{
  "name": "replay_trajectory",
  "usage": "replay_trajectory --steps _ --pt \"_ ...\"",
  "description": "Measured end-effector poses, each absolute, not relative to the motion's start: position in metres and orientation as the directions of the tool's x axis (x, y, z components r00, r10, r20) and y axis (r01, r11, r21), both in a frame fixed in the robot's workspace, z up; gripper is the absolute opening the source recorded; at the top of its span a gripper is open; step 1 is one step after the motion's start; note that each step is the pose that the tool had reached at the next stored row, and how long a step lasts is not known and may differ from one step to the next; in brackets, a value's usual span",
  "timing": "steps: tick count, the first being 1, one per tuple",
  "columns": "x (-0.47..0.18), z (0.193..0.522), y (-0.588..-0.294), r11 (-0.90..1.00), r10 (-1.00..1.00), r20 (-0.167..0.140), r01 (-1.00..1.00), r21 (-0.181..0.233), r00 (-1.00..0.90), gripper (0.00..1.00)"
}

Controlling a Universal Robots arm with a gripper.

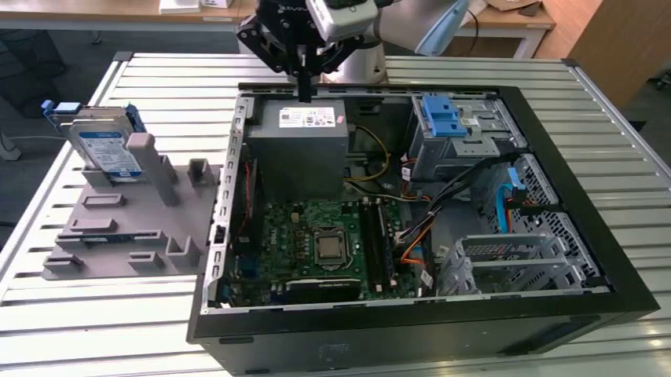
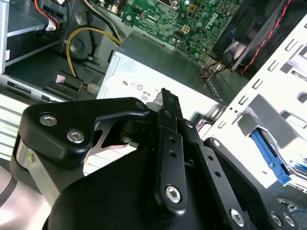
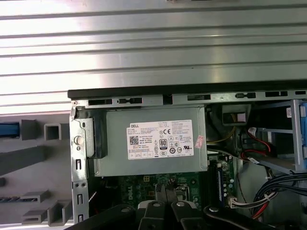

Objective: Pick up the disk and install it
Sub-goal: 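Reach for the disk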

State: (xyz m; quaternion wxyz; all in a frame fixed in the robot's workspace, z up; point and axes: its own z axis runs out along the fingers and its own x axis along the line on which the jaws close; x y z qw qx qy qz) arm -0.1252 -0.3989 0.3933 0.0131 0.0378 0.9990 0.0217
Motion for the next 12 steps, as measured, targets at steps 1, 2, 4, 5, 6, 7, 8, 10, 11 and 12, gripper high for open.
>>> replay_trajectory --steps 1,2,4,5,6,7,8,10,11,12 --pt "-0.1254 0.3933 -0.3989 0.996 0.076 -0.024 0.075 0.044 -0.997 0.11" --pt "-0.1256 0.3932 -0.3989 0.996 0.076 -0.024 0.075 0.044 -0.997 0.11" --pt "-0.1259 0.3932 -0.3989 0.996 0.076 -0.024 0.075 0.044 -0.997 0.11" --pt "-0.1262 0.3932 -0.3989 0.996 0.076 -0.024 0.075 0.044 -0.997 0.11" --pt "-0.1263 0.3932 -0.3989 0.996 0.076 -0.024 0.075 0.044 -0.997 0.11" --pt "-0.1265 0.3932 -0.3989 0.996 0.076 -0.024 0.075 0.044 -0.997 0.11" --pt "-0.1267 0.3931 -0.3989 0.996 0.076 -0.024 0.075 0.044 -0.997 0.11" --pt "-0.1269 0.3931 -0.3989 0.996 0.076 -0.024 0.075 0.044 -0.997 0.11" --pt "-0.1271 0.3931 -0.3989 0.996 0.076 -0.024 0.075 0.044 -0.997 0.11" --pt "-0.1273 0.393 -0.3989 0.996 0.076 -0.024 0.075 0.044 -0.997 0.11"
